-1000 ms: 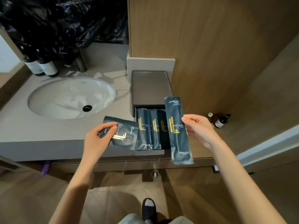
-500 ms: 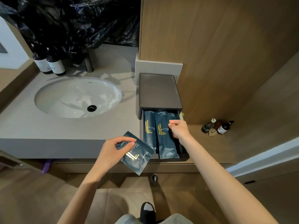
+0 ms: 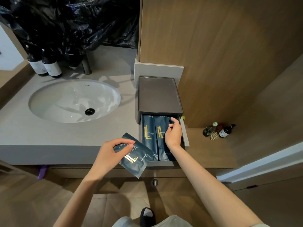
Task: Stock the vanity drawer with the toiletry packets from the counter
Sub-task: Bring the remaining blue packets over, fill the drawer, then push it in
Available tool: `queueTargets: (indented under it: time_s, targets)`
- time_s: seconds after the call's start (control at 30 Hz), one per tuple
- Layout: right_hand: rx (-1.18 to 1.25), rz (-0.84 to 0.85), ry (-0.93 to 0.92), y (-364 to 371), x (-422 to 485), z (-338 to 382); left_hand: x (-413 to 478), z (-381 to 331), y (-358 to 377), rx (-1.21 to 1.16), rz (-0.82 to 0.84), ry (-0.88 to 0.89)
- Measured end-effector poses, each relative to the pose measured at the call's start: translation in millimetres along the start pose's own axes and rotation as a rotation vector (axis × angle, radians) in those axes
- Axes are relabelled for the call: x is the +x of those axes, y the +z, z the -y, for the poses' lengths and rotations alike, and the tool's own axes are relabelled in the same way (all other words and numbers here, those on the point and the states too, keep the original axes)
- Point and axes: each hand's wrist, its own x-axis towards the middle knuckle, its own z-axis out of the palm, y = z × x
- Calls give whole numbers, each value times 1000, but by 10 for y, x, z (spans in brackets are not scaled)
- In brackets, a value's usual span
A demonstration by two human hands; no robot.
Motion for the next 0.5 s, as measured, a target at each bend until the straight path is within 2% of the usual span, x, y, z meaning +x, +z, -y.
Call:
queueTargets:
  time_s: [0.13,0.37,0.5]
  targets:
    - [-191,174,-202,-124,-61,9,8,-26,8,-12,-9,-9]
    - [-541,618,-375,-369,-152,-22,87,-33,33,-3,-27,37]
    - [-704,667,-392,-292,-172,-108,122,-39,43,-4,-33,46]
